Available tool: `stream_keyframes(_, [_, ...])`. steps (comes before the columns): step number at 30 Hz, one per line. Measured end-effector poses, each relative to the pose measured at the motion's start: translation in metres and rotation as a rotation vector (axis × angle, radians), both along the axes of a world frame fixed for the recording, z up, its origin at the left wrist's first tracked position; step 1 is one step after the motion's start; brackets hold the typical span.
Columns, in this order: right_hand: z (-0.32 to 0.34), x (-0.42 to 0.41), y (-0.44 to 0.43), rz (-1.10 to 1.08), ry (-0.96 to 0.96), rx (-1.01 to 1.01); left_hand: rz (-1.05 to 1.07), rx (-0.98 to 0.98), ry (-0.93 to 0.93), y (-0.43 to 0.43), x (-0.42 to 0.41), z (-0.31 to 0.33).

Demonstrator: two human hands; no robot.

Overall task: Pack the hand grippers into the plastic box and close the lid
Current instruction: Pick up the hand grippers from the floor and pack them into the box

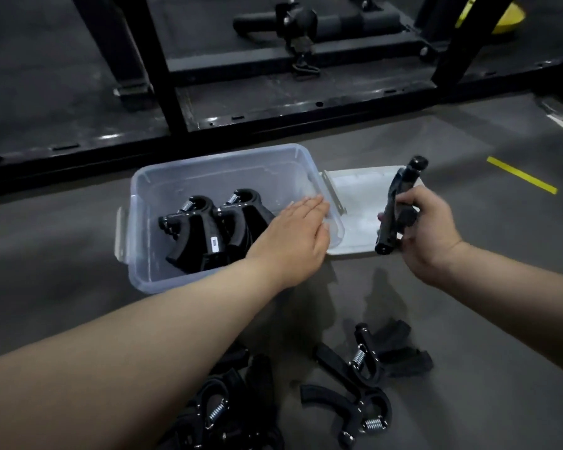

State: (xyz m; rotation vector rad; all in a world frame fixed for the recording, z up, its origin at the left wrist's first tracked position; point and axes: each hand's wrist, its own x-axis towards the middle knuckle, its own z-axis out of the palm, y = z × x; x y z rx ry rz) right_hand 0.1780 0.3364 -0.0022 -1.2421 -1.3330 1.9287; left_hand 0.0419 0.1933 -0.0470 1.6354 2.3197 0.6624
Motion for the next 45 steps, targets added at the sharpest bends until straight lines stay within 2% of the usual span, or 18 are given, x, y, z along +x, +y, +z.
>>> stream_keyframes(3, [0.014,-0.019,-0.020,0.173,-0.066,0.202,0.077,0.107,-0.284,-0.001,-0.004,0.009])
stream_keyframes(7, [0.011,-0.038,-0.051,0.343,-0.238,0.557,0.203,0.305,-0.867,-0.003,-0.001,0.022])
stream_keyframes(9, [0.011,-0.045,-0.060,0.389,-0.308,0.683,0.308,0.323,-1.104,-0.004,0.000,0.030])
stream_keyframes(11, [0.011,-0.050,-0.064,0.468,-0.316,0.717,0.427,0.327,-1.136,-0.006,-0.001,0.039])
stream_keyframes(14, [0.015,-0.057,-0.064,0.566,-0.198,0.686,0.568,0.344,-1.179,-0.015,-0.016,0.052])
stream_keyframes(16, [0.009,-0.062,-0.054,0.562,-0.251,0.881,0.627,0.340,-1.195,-0.030,-0.033,0.061])
stream_keyframes(18, [-0.008,-0.068,-0.040,0.579,-0.415,1.146,0.688,0.316,-1.140,-0.049,-0.050,0.062])
stream_keyframes(19, [-0.017,-0.071,-0.037,0.613,-0.475,1.194,0.725,0.306,-1.100,-0.059,-0.057,0.061])
stream_keyframes(24, [-0.047,-0.077,-0.033,0.731,-0.540,1.169,0.941,0.164,-0.781,-0.104,-0.086,0.040])
stream_keyframes(27, [-0.044,-0.075,-0.032,0.753,-0.557,1.177,0.971,0.040,-0.718,-0.115,-0.094,0.031])
stream_keyframes(34, [-0.045,-0.075,-0.034,0.749,-0.584,1.198,0.852,-0.329,-0.372,-0.117,-0.082,0.037])
stream_keyframes(37, [-0.045,-0.075,-0.034,0.749,-0.584,1.209,0.822,-0.300,-0.278,-0.119,-0.074,0.036])
stream_keyframes(40, [-0.046,-0.075,-0.033,0.747,-0.590,1.221,0.739,-0.184,-0.036,-0.123,-0.072,0.034])
stream_keyframes(42, [-0.047,-0.075,-0.033,0.743,-0.593,1.220,0.659,-0.237,0.024,-0.124,-0.076,0.032])
stream_keyframes(44, [-0.047,-0.075,-0.033,0.741,-0.597,1.223,0.598,-0.374,0.043,-0.125,-0.077,0.031])
stream_keyframes(45, [-0.048,-0.075,-0.032,0.741,-0.598,1.224,0.557,-0.412,0.121,-0.125,-0.078,0.029])
